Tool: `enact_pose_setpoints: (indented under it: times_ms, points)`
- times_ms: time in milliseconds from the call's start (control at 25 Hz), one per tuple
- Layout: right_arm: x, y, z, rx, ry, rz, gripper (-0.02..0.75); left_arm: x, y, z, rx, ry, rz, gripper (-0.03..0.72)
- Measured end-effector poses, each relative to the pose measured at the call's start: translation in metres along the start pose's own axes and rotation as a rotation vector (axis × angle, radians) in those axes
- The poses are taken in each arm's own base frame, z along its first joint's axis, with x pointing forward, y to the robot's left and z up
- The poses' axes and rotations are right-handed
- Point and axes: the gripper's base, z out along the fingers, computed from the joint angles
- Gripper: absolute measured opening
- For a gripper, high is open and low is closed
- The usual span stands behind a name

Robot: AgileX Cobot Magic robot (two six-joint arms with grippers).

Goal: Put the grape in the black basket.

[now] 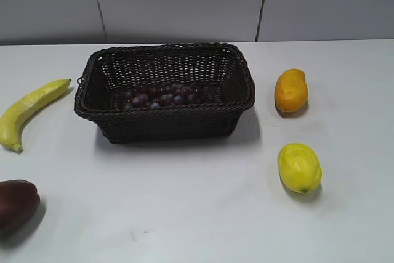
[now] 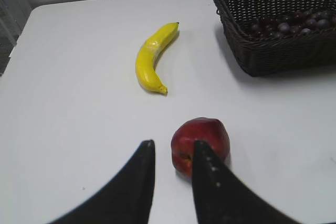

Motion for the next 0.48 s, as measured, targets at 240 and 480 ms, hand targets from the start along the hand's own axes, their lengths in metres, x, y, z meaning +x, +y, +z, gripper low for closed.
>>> enact_pose_setpoints:
  times_ms: [240, 480]
  points:
    - [0.026, -0.001, -0.019, -0.020, -0.163, 0.014, 0.593, 0.000, 0.000, 0.000, 0.000, 0.000, 0.000, 0.229]
    - [0.041, -0.001, -0.031, -0.048, -0.261, 0.019, 0.593, 0.000, 0.000, 0.000, 0.000, 0.000, 0.000, 0.229]
